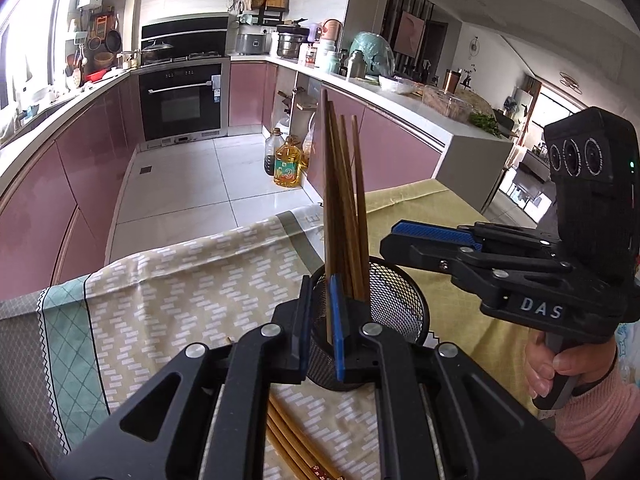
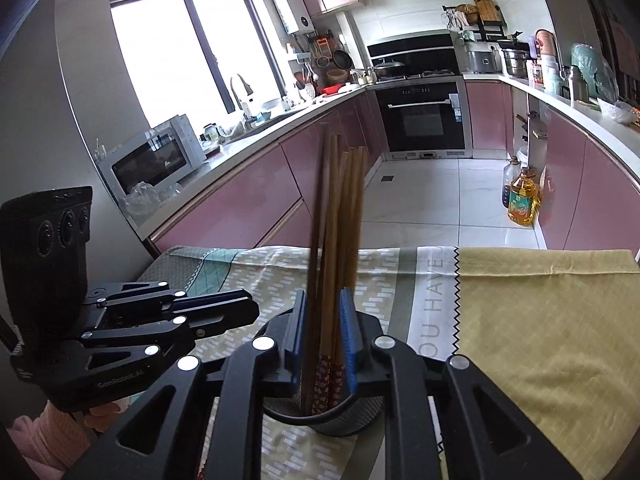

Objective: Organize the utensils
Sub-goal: 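Open the right gripper and move it back over the loose chopsticks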

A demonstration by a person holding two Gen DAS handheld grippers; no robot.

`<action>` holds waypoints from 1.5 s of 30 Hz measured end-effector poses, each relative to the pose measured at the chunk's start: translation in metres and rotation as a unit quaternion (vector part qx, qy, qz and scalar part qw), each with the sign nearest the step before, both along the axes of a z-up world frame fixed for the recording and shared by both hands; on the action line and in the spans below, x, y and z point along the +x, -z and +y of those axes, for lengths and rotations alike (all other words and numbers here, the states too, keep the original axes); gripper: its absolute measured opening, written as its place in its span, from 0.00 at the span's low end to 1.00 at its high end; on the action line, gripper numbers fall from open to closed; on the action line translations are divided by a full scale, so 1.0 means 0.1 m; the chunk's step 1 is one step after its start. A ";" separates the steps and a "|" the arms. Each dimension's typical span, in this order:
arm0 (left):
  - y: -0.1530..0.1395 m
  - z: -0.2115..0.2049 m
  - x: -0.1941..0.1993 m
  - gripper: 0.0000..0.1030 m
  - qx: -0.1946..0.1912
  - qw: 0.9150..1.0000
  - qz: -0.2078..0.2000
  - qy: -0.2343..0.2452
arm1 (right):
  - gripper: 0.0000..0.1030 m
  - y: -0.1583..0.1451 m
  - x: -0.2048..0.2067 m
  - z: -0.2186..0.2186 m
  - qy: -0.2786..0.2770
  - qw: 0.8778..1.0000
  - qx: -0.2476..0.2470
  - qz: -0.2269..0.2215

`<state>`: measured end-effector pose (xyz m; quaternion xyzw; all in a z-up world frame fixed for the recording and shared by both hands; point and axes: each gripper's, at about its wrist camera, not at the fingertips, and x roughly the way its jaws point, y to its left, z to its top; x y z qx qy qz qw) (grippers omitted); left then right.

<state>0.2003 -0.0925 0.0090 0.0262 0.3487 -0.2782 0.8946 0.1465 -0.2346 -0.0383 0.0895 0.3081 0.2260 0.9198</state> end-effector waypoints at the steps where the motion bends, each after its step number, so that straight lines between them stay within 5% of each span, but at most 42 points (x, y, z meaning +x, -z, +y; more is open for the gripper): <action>1: 0.00 0.01 -0.02 0.08 0.000 1.000 -0.002 -0.001 | 0.20 -0.01 -0.03 0.01 -0.002 1.000 0.001 -0.003; 12: -0.06 0.47 -0.56 0.26 -0.011 0.998 -0.046 -0.032 | 0.37 -0.03 -0.54 0.25 -0.071 0.997 0.005 -0.026; 23: 0.59 0.86 -0.90 0.41 0.026 0.997 0.017 -0.072 | 0.39 0.77 -0.65 0.71 -0.109 0.990 -0.039 0.078; 30: 0.88 0.91 -1.01 0.42 0.034 0.995 0.049 -0.075 | 0.39 0.96 -0.69 0.83 -0.091 0.989 -0.069 0.094; 45: 1.00 0.76 -1.09 0.44 0.042 0.995 0.063 -0.063 | 0.39 1.05 -0.71 1.04 -0.075 0.987 -0.112 0.086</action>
